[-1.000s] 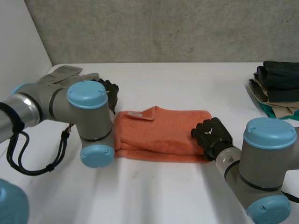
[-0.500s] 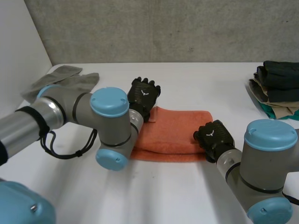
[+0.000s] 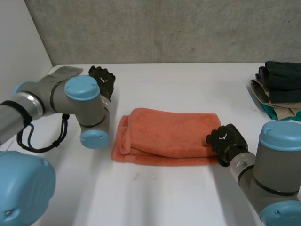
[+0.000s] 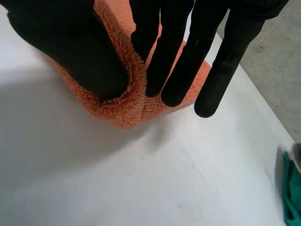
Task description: Fold the laundry.
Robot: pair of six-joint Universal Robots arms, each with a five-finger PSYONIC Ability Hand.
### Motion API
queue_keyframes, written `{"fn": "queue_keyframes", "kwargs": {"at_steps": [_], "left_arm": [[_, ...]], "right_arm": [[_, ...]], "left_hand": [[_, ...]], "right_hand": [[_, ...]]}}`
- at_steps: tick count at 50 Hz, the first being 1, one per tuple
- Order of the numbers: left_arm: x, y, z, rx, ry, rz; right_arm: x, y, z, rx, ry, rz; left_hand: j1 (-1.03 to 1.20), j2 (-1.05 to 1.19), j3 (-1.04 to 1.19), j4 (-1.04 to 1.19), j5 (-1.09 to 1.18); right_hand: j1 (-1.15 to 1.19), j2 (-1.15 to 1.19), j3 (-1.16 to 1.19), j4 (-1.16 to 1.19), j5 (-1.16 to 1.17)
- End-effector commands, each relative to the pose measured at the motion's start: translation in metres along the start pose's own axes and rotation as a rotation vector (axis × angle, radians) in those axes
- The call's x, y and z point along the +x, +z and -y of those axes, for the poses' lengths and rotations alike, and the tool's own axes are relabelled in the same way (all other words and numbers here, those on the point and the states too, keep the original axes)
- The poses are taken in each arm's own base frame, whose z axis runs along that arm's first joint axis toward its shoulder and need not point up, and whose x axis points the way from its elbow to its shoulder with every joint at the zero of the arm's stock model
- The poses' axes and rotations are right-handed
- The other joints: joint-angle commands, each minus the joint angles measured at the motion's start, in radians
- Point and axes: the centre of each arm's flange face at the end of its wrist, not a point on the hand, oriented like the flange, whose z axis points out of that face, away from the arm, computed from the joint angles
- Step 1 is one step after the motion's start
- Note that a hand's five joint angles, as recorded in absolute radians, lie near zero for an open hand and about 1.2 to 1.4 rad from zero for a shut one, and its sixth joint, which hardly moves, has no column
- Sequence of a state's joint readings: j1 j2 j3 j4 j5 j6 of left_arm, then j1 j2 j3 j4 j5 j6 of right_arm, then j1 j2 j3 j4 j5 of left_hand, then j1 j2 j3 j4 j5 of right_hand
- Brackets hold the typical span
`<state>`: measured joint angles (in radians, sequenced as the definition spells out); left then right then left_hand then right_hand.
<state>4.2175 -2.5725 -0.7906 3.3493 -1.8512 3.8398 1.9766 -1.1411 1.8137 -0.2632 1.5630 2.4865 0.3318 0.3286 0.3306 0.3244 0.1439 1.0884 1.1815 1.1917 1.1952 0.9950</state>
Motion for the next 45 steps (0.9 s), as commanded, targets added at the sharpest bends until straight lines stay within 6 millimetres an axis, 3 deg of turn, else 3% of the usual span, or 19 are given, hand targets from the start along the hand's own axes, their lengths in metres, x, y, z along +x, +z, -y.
{"fn": "queue_keyframes", "kwargs": {"at_steps": [1,7,10,11,12,14,15,20,23,26,30,31,33,34,37,38,43,45], "left_arm": [[-0.007,-0.051,0.021,-0.003,-0.040,-0.100],[-0.031,-0.083,0.037,0.017,-0.150,-0.131],[-0.038,-0.095,0.038,0.014,-0.195,-0.143],[-0.040,-0.097,0.038,0.012,-0.203,-0.142],[-0.042,-0.101,0.039,0.010,-0.211,-0.145],[-0.045,-0.105,0.041,0.013,-0.216,-0.142],[-0.047,-0.107,0.042,0.015,-0.216,-0.141],[-0.052,-0.120,0.041,0.009,-0.216,-0.143],[-0.053,-0.123,0.041,0.006,-0.215,-0.142],[-0.054,-0.124,0.041,0.006,-0.222,-0.140],[-0.056,-0.124,0.045,0.013,-0.253,-0.136],[-0.056,-0.123,0.047,0.019,-0.275,-0.133],[-0.057,-0.123,0.049,0.025,-0.297,-0.134],[-0.057,-0.122,0.051,0.032,-0.309,-0.132],[-0.059,-0.120,0.063,0.065,-0.356,-0.128],[-0.058,-0.121,0.066,0.074,-0.368,-0.132],[-0.031,-0.138,0.101,0.162,-0.436,-0.224],[-0.015,-0.142,0.103,0.165,-0.440,-0.268]], "right_arm": [[0.026,-0.002,-0.003,-0.071,-0.147,-0.069],[0.047,0.005,0.015,-0.020,-0.260,-0.166],[0.044,0.007,0.041,0.100,-0.315,-0.199],[0.038,0.007,0.050,0.145,-0.330,-0.197],[0.019,0.003,0.071,0.254,-0.364,-0.174],[0.003,-0.002,0.087,0.354,-0.381,-0.144],[-0.019,-0.007,0.098,0.446,-0.399,-0.093],[-0.088,-0.022,0.099,0.617,-0.464,0.122],[-0.116,-0.030,0.093,0.662,-0.501,0.223],[-0.124,-0.033,0.091,0.689,-0.506,0.267],[-0.122,-0.035,0.093,0.687,-0.484,0.269],[-0.119,-0.035,0.093,0.668,-0.446,0.260],[-0.107,-0.036,0.099,0.651,-0.382,0.236],[-0.085,-0.039,0.109,0.648,-0.274,0.204],[-0.044,-0.040,0.119,0.637,-0.062,0.152],[-0.021,-0.039,0.122,0.624,0.085,0.141],[0.019,-0.027,0.112,0.482,0.438,0.185],[0.029,-0.022,0.108,0.422,0.510,0.194]], "left_hand": [[-0.021,-0.018,-0.020,-0.014,-0.008],[-0.036,-0.033,-0.035,-0.029,-0.023],[-0.036,-0.033,-0.035,-0.029,-0.023],[-0.036,-0.033,-0.035,-0.029,-0.023],[-0.039,-0.036,-0.038,-0.032,-0.026],[-0.039,-0.036,-0.038,-0.032,-0.026],[-0.039,-0.036,-0.038,-0.032,-0.026],[-0.054,-0.050,-0.052,-0.046,-0.040],[-0.065,-0.062,-0.064,-0.058,-0.052],[-0.077,-0.074,-0.076,-0.070,-0.064],[-0.092,-0.089,-0.091,-0.084,-0.078],[-0.104,-0.100,-0.102,-0.096,-0.090],[-0.104,-0.100,-0.102,-0.096,-0.090],[-0.107,-0.103,-0.105,-0.099,-0.093],[-0.104,-0.100,-0.102,-0.096,-0.090],[-0.104,-0.100,-0.102,-0.096,-0.090],[-0.101,-0.097,-0.099,-0.093,-0.087],[-0.101,-0.097,-0.099,-0.093,-0.087]], "right_hand": [[0.308,0.215,0.205,0.201,0.227],[0.308,0.215,0.205,0.201,0.227],[0.308,0.215,0.205,0.201,0.227],[0.308,0.215,0.205,0.201,0.227],[0.308,0.215,0.205,0.201,0.227],[0.308,0.215,0.205,0.201,0.227],[0.308,0.215,0.205,0.201,0.227],[0.308,0.215,0.205,0.201,0.227],[0.308,0.215,0.205,0.201,0.227],[0.308,0.215,0.205,0.201,0.227],[-0.420,-0.513,-0.524,-0.527,-0.502],[-0.745,-0.838,-0.848,-0.852,-0.826],[-0.912,-1.005,-1.015,-1.019,-0.993],[-0.914,-1.007,-1.017,-1.021,-0.995],[-0.914,-1.007,-1.017,-1.021,-0.995],[-0.914,-1.007,-1.017,-1.021,-0.995],[-0.914,-1.007,-1.017,-1.021,-0.995],[-0.914,-1.007,-1.017,-1.021,-0.995]]}}
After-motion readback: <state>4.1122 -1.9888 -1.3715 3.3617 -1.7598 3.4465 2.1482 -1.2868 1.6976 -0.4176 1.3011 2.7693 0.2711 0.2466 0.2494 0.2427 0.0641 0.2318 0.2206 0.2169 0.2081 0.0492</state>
